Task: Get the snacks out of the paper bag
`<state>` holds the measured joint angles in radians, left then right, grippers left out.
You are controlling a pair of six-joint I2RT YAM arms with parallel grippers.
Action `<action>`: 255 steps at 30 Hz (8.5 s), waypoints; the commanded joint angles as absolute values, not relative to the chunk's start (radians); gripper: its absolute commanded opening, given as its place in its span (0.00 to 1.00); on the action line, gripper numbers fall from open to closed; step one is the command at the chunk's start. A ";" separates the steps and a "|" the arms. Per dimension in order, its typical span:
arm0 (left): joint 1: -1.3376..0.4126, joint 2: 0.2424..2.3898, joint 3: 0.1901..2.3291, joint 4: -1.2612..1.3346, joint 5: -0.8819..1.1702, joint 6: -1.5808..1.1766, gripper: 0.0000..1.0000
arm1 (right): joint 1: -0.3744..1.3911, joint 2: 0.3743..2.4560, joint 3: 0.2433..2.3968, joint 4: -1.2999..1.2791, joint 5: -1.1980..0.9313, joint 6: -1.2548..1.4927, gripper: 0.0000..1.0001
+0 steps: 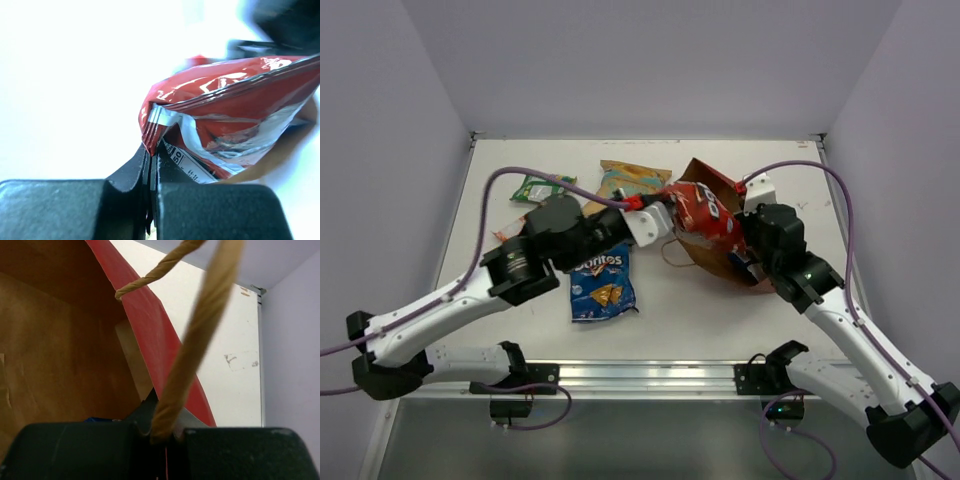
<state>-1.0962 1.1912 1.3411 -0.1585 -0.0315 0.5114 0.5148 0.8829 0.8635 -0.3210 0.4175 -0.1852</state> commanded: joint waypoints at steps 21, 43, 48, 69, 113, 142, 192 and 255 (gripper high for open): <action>-0.143 1.129 0.951 -0.301 -0.825 0.068 0.00 | 0.488 0.902 0.963 -0.472 0.460 -0.023 0.00; -0.260 0.821 0.988 -0.375 0.128 -0.006 1.00 | 0.489 0.939 1.077 -0.450 0.273 -0.167 0.00; -0.596 0.914 0.979 -0.204 0.210 0.092 1.00 | 0.491 0.962 1.074 -0.443 0.174 -0.202 0.00; -1.028 1.558 1.201 0.092 0.360 0.644 0.95 | 0.522 0.960 0.999 -0.437 0.104 -0.233 0.00; -1.072 1.280 1.186 0.085 0.229 0.520 0.00 | 0.528 0.911 0.931 -0.482 0.386 -0.077 0.00; -0.953 0.868 1.065 -0.884 -0.951 -0.281 0.00 | 0.417 0.979 1.051 -0.586 0.347 0.124 0.00; -0.673 1.183 1.672 -0.615 -0.637 -0.115 1.00 | 0.005 1.273 1.396 -0.667 -0.012 0.344 0.82; -0.684 0.480 1.526 -0.919 -0.868 0.009 1.00 | 0.029 0.384 1.296 -0.436 -0.069 0.072 0.99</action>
<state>-0.6815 0.4732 1.5417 -0.9012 -0.8585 0.0216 0.0261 0.3626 1.3048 -0.4770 -0.0479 0.0673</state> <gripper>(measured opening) 0.997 0.989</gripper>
